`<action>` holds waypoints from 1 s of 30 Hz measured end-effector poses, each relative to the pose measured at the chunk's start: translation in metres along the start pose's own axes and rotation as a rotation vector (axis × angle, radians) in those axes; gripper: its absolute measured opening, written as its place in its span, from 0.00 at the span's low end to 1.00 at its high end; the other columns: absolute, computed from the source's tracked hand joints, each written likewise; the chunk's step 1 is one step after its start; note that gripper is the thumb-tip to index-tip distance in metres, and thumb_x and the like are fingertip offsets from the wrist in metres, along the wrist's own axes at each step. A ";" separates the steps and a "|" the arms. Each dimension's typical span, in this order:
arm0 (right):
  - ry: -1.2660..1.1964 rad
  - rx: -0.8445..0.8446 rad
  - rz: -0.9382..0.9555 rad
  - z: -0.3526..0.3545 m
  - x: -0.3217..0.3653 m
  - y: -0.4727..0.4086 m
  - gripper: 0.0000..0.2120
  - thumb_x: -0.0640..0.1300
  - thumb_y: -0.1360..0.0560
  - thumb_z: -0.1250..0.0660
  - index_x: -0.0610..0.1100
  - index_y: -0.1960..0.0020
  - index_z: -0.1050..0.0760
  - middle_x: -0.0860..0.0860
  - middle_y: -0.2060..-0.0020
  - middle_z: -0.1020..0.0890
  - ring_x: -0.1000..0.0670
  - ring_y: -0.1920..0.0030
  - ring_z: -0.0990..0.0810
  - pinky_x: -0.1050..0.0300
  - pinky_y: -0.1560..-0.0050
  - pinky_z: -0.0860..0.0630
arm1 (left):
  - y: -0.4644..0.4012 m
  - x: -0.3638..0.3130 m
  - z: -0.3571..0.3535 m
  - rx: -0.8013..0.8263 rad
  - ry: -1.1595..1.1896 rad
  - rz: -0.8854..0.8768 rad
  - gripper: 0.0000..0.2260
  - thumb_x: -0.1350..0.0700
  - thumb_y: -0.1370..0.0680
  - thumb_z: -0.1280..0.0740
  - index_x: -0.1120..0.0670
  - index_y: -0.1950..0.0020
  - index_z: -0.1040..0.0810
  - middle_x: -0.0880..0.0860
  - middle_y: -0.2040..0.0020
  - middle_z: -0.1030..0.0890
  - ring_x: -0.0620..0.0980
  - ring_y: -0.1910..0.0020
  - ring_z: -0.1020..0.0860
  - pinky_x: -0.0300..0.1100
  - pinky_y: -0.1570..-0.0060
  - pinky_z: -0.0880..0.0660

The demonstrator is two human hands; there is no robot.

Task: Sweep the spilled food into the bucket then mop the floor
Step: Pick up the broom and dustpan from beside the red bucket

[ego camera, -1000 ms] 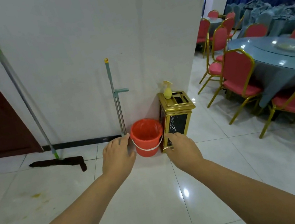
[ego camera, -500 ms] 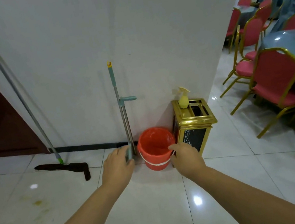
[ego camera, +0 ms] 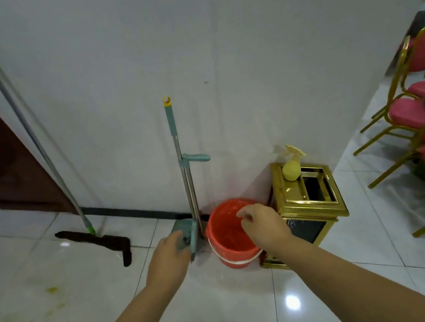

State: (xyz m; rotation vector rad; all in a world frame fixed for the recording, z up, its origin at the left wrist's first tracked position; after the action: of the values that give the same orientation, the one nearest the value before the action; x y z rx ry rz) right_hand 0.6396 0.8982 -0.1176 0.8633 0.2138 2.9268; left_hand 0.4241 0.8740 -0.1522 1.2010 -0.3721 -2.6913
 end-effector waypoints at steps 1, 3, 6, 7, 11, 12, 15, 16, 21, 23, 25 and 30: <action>0.004 0.004 0.001 -0.001 0.001 -0.012 0.16 0.43 0.20 0.42 0.48 0.35 0.24 0.52 0.39 0.21 0.50 0.41 0.22 0.57 0.39 0.26 | -0.014 -0.003 0.000 0.004 0.006 0.004 0.19 0.59 0.21 0.38 0.55 0.30 0.31 0.56 0.36 0.27 0.53 0.40 0.26 0.46 0.43 0.28; 0.017 0.008 -0.001 -0.002 0.003 -0.038 0.16 0.42 0.20 0.42 0.48 0.35 0.23 0.52 0.39 0.20 0.51 0.41 0.21 0.58 0.41 0.26 | -0.043 -0.012 -0.001 0.020 0.018 -0.001 0.20 0.59 0.21 0.38 0.54 0.29 0.32 0.56 0.36 0.27 0.52 0.41 0.25 0.46 0.43 0.27; 0.016 0.000 -0.009 0.001 0.005 -0.081 0.16 0.41 0.21 0.41 0.47 0.38 0.21 0.52 0.41 0.19 0.51 0.41 0.21 0.59 0.41 0.26 | -0.089 -0.027 -0.005 0.056 0.090 0.003 0.20 0.60 0.21 0.39 0.54 0.29 0.32 0.54 0.36 0.26 0.52 0.40 0.25 0.48 0.41 0.26; 0.014 -0.005 -0.018 0.003 0.005 -0.097 0.16 0.41 0.22 0.41 0.46 0.38 0.21 0.51 0.41 0.18 0.51 0.41 0.21 0.58 0.40 0.26 | -0.107 -0.031 -0.005 0.068 0.128 0.015 0.19 0.60 0.21 0.38 0.53 0.30 0.31 0.52 0.39 0.24 0.51 0.42 0.24 0.47 0.42 0.26; 0.036 -0.014 -0.073 0.007 0.003 -0.170 0.14 0.40 0.23 0.40 0.44 0.43 0.19 0.48 0.47 0.16 0.46 0.45 0.19 0.54 0.45 0.23 | -0.182 -0.048 -0.005 0.115 0.245 0.041 0.13 0.62 0.21 0.38 0.43 0.56 0.31 0.40 0.61 0.30 0.44 0.60 0.27 0.30 0.65 0.32; 0.050 -0.014 -0.081 0.008 0.004 -0.188 0.13 0.41 0.23 0.40 0.44 0.44 0.18 0.47 0.48 0.16 0.45 0.46 0.19 0.53 0.47 0.23 | -0.201 -0.050 -0.005 0.125 0.276 0.053 0.11 0.62 0.21 0.38 0.45 0.55 0.31 0.39 0.61 0.31 0.42 0.61 0.27 0.29 0.68 0.34; 0.051 0.006 -0.113 0.006 0.010 -0.242 0.13 0.42 0.22 0.39 0.44 0.41 0.20 0.47 0.46 0.16 0.46 0.45 0.19 0.55 0.46 0.24 | -0.254 -0.062 0.005 0.138 0.353 0.051 0.11 0.63 0.21 0.38 0.47 0.46 0.32 0.40 0.61 0.28 0.35 0.64 0.28 0.25 0.75 0.32; 0.038 0.016 -0.131 0.004 0.012 -0.259 0.13 0.42 0.21 0.39 0.44 0.40 0.20 0.47 0.45 0.17 0.47 0.45 0.20 0.56 0.46 0.24 | -0.271 -0.063 0.009 0.133 0.378 0.057 0.12 0.63 0.21 0.38 0.47 0.45 0.34 0.40 0.62 0.29 0.35 0.65 0.29 0.25 0.75 0.32; -0.016 0.010 -0.205 -0.007 0.008 -0.316 0.13 0.43 0.20 0.39 0.44 0.39 0.21 0.48 0.45 0.17 0.48 0.45 0.20 0.58 0.47 0.24 | -0.345 -0.061 -0.014 0.215 0.558 0.213 0.19 0.63 0.23 0.35 0.61 0.33 0.32 0.52 0.62 0.23 0.40 0.71 0.25 0.28 0.77 0.31; -0.037 -0.007 -0.236 -0.010 0.000 -0.327 0.13 0.42 0.21 0.39 0.45 0.41 0.20 0.48 0.48 0.17 0.47 0.48 0.19 0.55 0.48 0.22 | -0.365 -0.055 -0.037 0.294 0.724 0.369 0.19 0.62 0.24 0.34 0.61 0.33 0.31 0.58 0.54 0.21 0.45 0.64 0.24 0.34 0.66 0.26; -0.070 -0.029 -0.290 -0.012 -0.012 -0.333 0.13 0.42 0.22 0.40 0.45 0.43 0.19 0.49 0.49 0.16 0.48 0.50 0.19 0.57 0.50 0.23 | -0.378 -0.053 -0.065 0.351 0.950 0.539 0.16 0.60 0.22 0.35 0.60 0.34 0.30 0.59 0.45 0.23 0.51 0.47 0.24 0.42 0.44 0.25; -0.088 -0.012 -0.364 -0.022 -0.039 -0.343 0.13 0.41 0.22 0.39 0.45 0.43 0.19 0.51 0.46 0.17 0.50 0.47 0.19 0.58 0.47 0.24 | -0.406 -0.052 -0.097 0.287 1.328 0.760 0.22 0.52 0.19 0.39 0.56 0.27 0.35 0.56 0.27 0.33 0.54 0.28 0.34 0.51 0.27 0.39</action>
State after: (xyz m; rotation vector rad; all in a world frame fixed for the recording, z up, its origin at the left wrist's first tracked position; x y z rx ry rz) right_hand 0.6739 1.2298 -0.2102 0.8469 0.3101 2.5463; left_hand 0.5092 1.2600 -0.2973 2.0202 -0.7421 -0.9034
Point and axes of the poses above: each hand's wrist, its own y-axis away from the middle knuckle, its own z-axis out of the back of the hand, x = y × z, the point moved 10 cm from there along -y, towards the middle knuckle
